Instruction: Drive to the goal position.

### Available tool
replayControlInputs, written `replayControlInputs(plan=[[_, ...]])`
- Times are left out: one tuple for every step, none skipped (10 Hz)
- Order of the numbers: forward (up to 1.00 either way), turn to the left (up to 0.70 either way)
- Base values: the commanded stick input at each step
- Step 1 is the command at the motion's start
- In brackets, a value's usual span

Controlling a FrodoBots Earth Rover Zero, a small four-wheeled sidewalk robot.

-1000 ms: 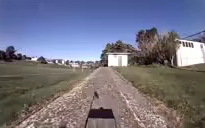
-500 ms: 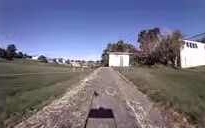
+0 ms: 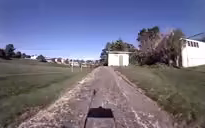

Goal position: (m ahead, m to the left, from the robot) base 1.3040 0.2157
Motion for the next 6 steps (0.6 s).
replayControlInputs(plan=[[1.00,-0.01],[1.00,0.00],[1.00,0.00],[1.00,0.00],[1.00,0.00],[1.00,0.00]])
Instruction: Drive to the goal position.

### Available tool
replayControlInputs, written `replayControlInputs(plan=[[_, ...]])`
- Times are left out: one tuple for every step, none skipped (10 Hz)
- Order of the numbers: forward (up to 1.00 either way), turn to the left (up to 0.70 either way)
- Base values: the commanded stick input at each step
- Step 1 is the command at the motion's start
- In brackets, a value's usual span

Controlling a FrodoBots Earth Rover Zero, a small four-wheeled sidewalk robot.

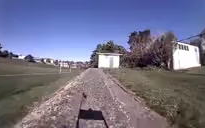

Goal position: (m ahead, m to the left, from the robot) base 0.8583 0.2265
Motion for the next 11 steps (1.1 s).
replayControlInputs(plan=[[1.00,0.00],[1.00,0.00],[1.00,0.00],[1.00,0.00],[1.00,0.00],[1.00,0.00],[1.00,0.00],[1.00,0.00],[1.00,0.00],[1.00,0.00],[1.00,0.00]])
